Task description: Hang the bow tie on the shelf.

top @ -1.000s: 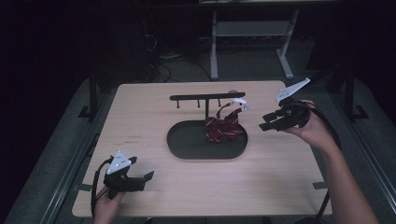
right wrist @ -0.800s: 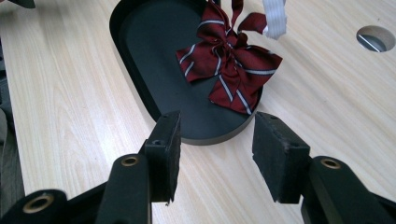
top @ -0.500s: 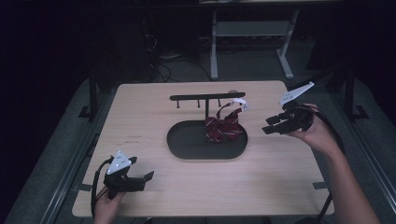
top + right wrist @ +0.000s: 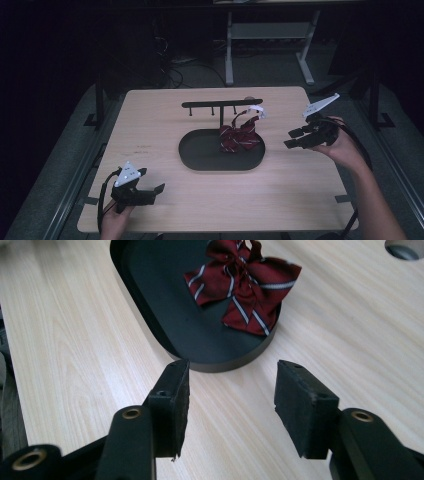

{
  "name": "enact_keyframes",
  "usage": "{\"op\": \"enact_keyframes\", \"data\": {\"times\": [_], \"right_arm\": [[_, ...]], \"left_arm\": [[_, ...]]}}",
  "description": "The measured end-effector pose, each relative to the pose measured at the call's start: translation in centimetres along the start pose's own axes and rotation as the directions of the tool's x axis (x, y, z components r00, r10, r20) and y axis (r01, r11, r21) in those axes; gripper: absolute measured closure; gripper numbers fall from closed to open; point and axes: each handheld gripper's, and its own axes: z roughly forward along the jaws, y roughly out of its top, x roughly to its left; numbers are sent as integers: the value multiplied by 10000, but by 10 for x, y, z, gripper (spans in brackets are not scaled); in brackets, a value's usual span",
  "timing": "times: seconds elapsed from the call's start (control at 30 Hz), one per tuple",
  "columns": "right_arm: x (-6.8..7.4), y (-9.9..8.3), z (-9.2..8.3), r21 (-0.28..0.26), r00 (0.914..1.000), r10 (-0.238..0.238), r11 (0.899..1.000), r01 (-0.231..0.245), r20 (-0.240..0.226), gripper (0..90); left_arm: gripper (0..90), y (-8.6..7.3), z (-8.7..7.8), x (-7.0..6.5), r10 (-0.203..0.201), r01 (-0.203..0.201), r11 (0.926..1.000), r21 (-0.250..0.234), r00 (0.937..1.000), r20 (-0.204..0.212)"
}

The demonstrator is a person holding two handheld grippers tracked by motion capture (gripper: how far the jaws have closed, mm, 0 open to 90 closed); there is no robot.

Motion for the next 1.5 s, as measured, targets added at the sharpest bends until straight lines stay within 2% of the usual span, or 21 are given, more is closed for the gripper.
{"op": "enact_keyframes", "data": {"times": [0.4,0.47,1.5], "right_arm": [[0,-15,0,59,9995,324,9995,-324,-3,461],[-1,-16,-1,20,9997,250,9997,-250,13,461],[7,-52,6,72,9972,737,9973,-737,-93,437]], "left_arm": [[130,0,0,0,15,-15,10000,-3,10000,-12],[130,0,0,0,2,-2,10000,5,10000,-17],[130,0,0,0,-4,4,10000,-2,10000,-34]]}}
